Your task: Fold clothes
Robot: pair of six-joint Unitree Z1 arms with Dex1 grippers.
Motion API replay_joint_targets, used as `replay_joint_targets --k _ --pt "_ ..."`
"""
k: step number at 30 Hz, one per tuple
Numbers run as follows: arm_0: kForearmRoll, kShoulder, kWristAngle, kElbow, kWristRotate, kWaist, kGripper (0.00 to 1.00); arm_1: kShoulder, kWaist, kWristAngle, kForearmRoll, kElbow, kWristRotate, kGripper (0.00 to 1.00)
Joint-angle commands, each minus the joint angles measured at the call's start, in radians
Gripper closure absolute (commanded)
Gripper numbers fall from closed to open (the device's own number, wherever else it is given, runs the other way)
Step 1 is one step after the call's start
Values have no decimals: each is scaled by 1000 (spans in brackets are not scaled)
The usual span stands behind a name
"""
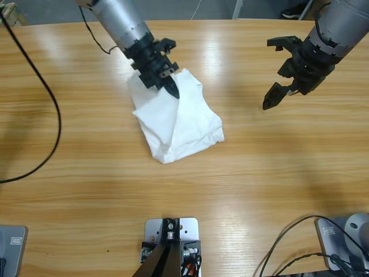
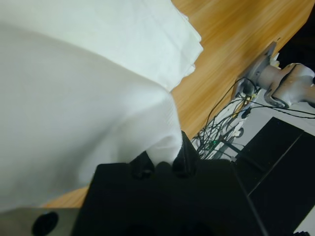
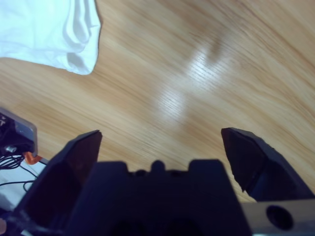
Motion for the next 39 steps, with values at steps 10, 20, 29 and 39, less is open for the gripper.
replay_joint_targets --k 10,20,29,39 --pt "86 193 19 -186 -42 -52 130 -3 -10 32 12 30 -21 9" --pt "108 218 48 -321 -65 -46 36 -6 0 42 14 37 -25 9" --pt "160 222 25 -518 -76 -58 36 -18 35 48 16 46 -21 9" --pt "158 296 13 -587 -59 -33 36 -80 73 42 18 96 -10 9"
